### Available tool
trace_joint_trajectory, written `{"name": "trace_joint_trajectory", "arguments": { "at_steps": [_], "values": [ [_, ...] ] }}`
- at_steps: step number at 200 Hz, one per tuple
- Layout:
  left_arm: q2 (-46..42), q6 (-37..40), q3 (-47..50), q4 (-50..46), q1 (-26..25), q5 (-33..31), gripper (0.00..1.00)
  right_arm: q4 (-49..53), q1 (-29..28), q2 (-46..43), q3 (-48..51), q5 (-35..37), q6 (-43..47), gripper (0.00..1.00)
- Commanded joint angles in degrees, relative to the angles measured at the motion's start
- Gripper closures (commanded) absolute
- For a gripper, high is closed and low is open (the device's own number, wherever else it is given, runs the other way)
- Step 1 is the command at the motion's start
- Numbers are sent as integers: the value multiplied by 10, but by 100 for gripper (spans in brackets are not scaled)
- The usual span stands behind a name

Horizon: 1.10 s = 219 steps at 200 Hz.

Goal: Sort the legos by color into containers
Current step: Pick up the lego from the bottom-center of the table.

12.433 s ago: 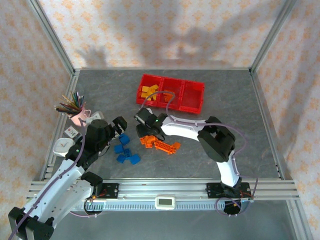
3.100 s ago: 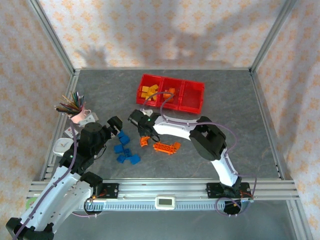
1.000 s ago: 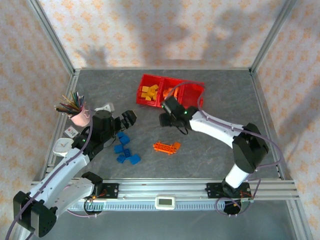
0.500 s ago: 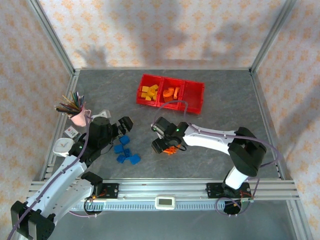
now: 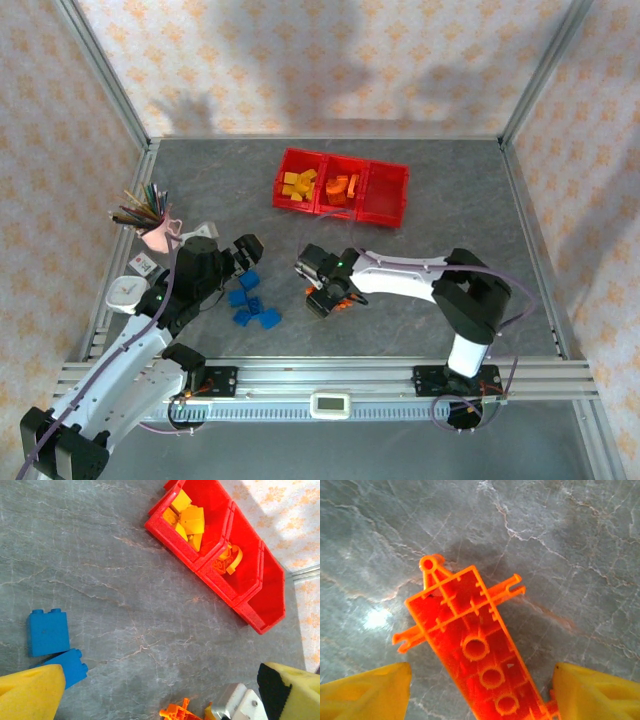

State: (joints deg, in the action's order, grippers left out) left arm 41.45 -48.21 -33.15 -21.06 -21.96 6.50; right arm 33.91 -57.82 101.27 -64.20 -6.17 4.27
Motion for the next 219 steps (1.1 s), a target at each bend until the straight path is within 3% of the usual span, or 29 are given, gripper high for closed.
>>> {"name": "trace_joint_trajectory", "arguments": {
  "at_steps": [1, 66, 119, 163, 219],
  "values": [
    [-17, -11, 4, -27, 4, -28, 1, 23, 0, 20, -31, 39, 17, 27],
    [-30, -13, 5, -36, 5, -39, 1, 33, 1, 45, -49, 49, 24, 39],
    [-28, -11, 4, -34, 4, -39, 1, 33, 1, 46, -47, 29, 25, 60],
    [-26, -13, -2, -29, 4, -36, 1, 32, 3, 45, -61, 44, 18, 72],
    [7, -1, -28, 8, 4, -24, 1, 5, 74, -6, -139, 23, -24, 77]
  ]
}}
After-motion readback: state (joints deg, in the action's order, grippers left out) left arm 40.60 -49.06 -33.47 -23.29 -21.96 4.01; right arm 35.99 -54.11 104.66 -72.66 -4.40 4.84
